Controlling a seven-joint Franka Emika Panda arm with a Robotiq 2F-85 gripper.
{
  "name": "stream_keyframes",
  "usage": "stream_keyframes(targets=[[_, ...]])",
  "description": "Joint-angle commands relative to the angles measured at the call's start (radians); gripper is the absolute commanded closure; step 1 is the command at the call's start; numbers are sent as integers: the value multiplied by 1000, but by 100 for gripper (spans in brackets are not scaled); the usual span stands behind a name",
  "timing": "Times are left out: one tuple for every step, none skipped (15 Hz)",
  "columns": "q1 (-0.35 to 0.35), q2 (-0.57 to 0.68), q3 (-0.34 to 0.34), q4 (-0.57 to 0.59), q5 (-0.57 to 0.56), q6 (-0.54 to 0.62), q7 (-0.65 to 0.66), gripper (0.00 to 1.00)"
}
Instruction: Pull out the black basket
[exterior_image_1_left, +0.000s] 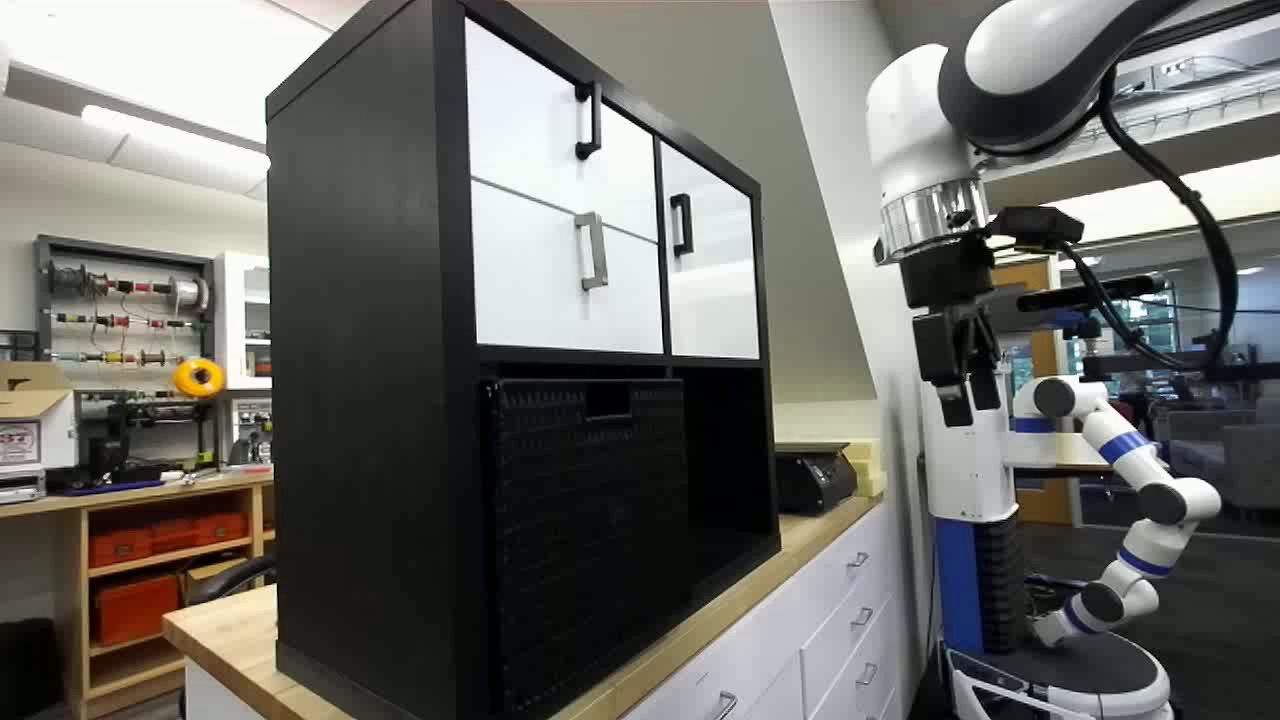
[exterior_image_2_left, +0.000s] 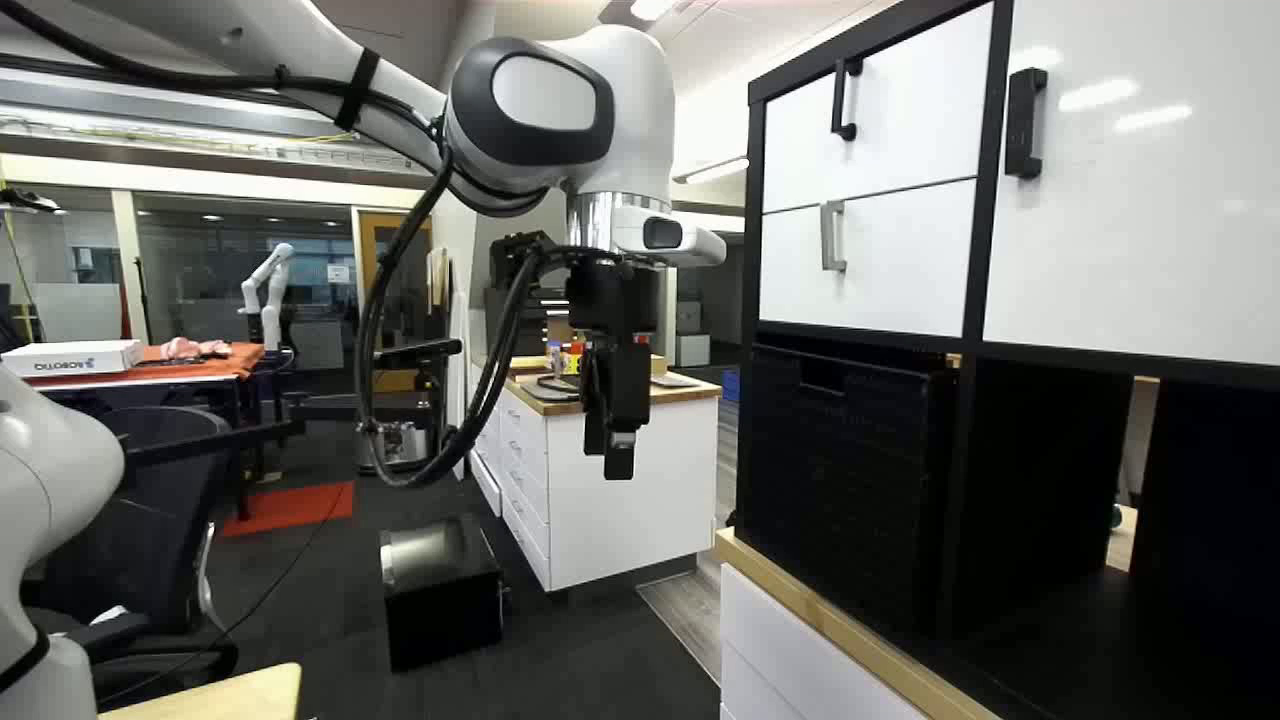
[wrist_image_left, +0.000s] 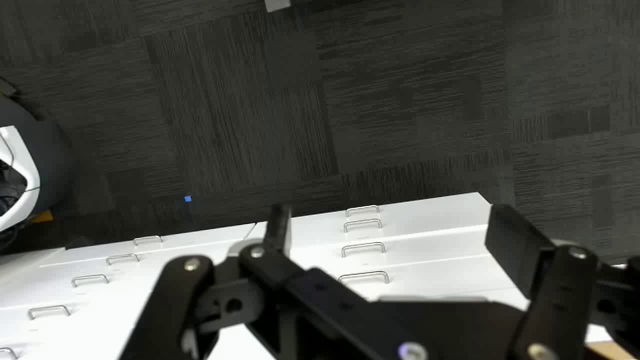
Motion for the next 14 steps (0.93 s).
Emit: stream_keyframes(targets=[[11,0,-10,2,-4,-3,3,0],[11,0,-10,2,-4,-3,3,0],[11,0,-10,2,-4,-3,3,0],[11,0,-10,2,-4,-3,3,0],[11,0,-10,2,-4,-3,3,0],[11,0,-10,2,-4,-3,3,0],[11,0,-10,2,-4,-3,3,0],[11,1,-10,2,-4,-3,3,0],[13,5,-11,3,-4,0,-3,0],[16,13,-11,6,-5,7,-13,0],[19,17,-9,7,-9,16,-19,0],[25,31,-8,14,-12,30,-33,0],[31,45,-9,20,-8,43,-49,0],[38,61,-10,29,-2,61,-75,0]])
